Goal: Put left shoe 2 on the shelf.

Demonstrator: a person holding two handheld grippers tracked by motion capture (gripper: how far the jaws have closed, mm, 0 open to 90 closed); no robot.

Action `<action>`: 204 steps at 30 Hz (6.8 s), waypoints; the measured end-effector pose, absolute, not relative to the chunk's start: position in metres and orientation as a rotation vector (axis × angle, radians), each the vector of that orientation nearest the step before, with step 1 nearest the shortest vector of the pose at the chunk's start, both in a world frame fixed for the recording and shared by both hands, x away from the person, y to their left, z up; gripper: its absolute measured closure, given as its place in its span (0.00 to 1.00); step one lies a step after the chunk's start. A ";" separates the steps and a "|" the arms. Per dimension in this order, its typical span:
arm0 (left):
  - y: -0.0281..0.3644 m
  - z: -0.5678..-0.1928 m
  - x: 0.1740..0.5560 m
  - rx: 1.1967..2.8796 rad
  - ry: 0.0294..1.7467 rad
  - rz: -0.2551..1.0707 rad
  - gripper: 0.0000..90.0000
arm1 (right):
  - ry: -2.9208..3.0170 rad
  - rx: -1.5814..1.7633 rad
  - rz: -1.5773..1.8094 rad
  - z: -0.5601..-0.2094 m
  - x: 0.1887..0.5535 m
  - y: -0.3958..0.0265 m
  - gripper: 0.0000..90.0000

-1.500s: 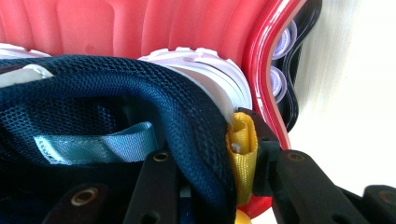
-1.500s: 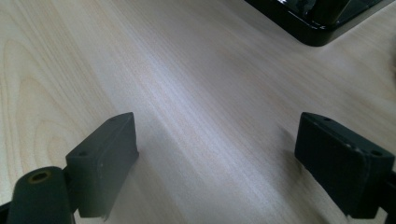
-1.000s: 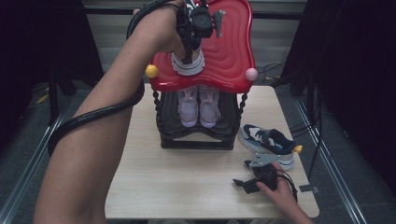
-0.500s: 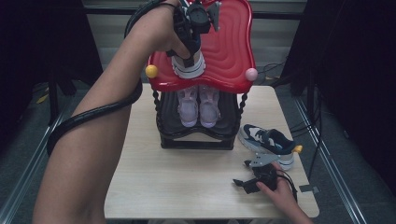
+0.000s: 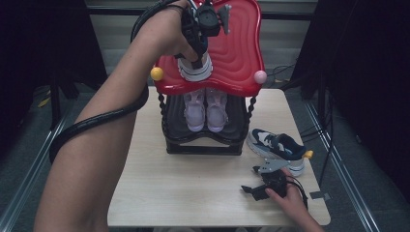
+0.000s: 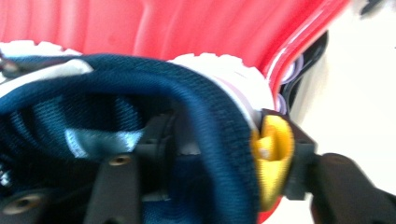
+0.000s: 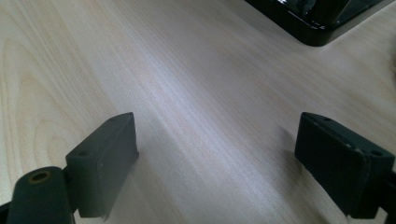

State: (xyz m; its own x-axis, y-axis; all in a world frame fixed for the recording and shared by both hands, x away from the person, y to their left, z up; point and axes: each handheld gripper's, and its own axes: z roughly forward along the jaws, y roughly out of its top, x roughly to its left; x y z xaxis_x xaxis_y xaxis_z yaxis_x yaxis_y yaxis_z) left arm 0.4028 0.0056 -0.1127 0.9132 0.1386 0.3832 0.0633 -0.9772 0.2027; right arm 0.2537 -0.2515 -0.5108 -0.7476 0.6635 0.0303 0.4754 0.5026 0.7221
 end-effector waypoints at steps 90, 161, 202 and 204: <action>0.103 -0.113 0.375 2.767 0.717 0.279 0.30 | 2.496 0.966 1.083 -0.511 0.254 -0.251 0.14; 0.178 -0.277 0.362 2.861 0.895 0.000 0.30 | 2.494 0.966 1.084 -0.511 0.254 -0.251 0.14; 0.173 -0.402 0.357 2.739 0.842 -0.096 0.30 | 2.496 0.967 1.083 -0.511 0.254 -0.251 0.14; 0.172 -0.408 0.358 2.710 0.853 -0.084 0.30 | 2.496 0.967 1.083 -0.511 0.254 -0.251 0.14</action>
State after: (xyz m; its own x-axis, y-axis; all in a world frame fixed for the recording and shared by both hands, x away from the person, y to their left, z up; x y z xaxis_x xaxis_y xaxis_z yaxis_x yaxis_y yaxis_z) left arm 0.3575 0.1723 -0.4079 0.8221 0.5510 -0.1433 0.5683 -0.7794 0.2636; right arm 0.2536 -0.2514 -0.5108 -0.7472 0.6639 0.0302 0.4755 0.5023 0.7222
